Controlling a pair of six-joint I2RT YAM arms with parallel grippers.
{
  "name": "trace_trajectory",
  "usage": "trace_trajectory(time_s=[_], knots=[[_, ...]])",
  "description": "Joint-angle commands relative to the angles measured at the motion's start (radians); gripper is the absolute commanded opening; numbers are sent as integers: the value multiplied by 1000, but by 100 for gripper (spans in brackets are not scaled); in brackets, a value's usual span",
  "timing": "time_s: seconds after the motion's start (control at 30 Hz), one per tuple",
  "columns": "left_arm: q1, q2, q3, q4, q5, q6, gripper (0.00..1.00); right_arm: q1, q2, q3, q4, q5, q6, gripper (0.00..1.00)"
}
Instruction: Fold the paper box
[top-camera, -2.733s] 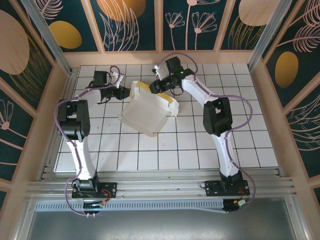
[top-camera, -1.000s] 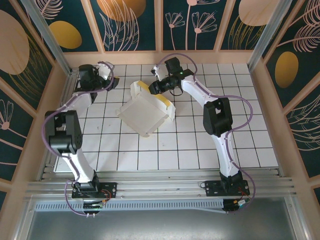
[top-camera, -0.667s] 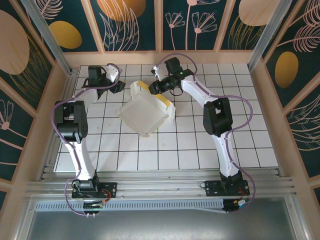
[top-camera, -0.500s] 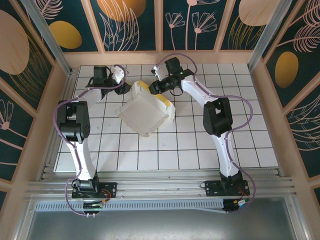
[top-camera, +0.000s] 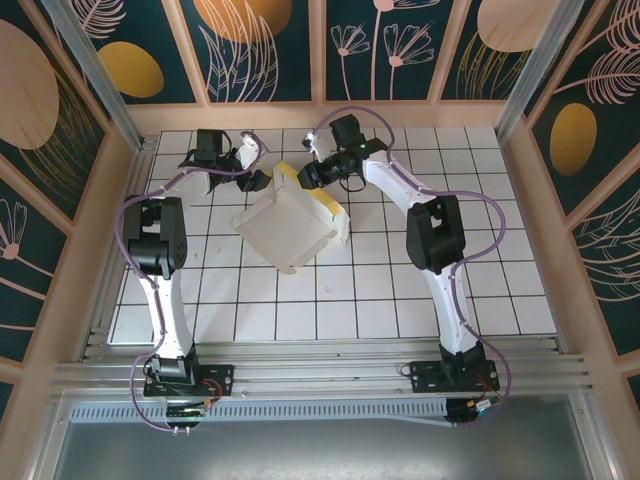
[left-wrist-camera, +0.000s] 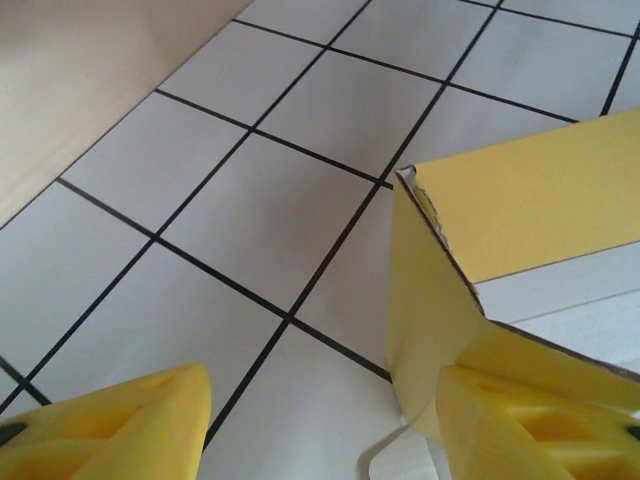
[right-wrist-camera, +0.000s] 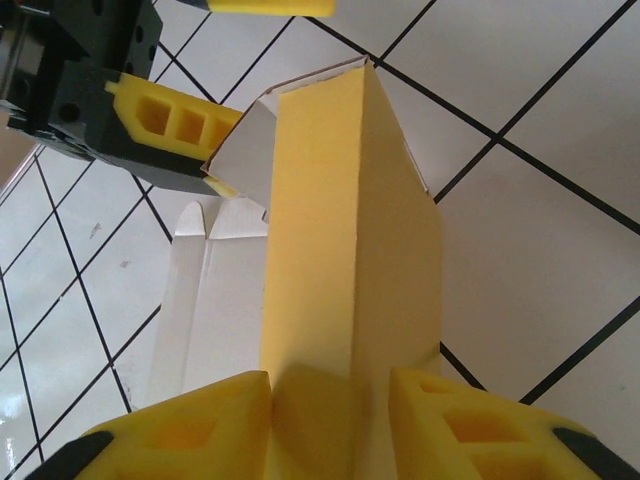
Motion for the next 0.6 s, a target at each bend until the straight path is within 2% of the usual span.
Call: trace_trajectory(time_s=[0.0, 0.3, 0.57], knots=[[-32, 47, 28, -124, 54, 94, 62, -2, 26, 11, -68, -22, 2, 37], [-43, 57, 54, -117, 91, 60, 60, -12, 29, 14, -71, -102, 17, 42], [-55, 60, 83, -209, 86, 104, 61, -28, 35, 17, -60, -142, 51, 43]])
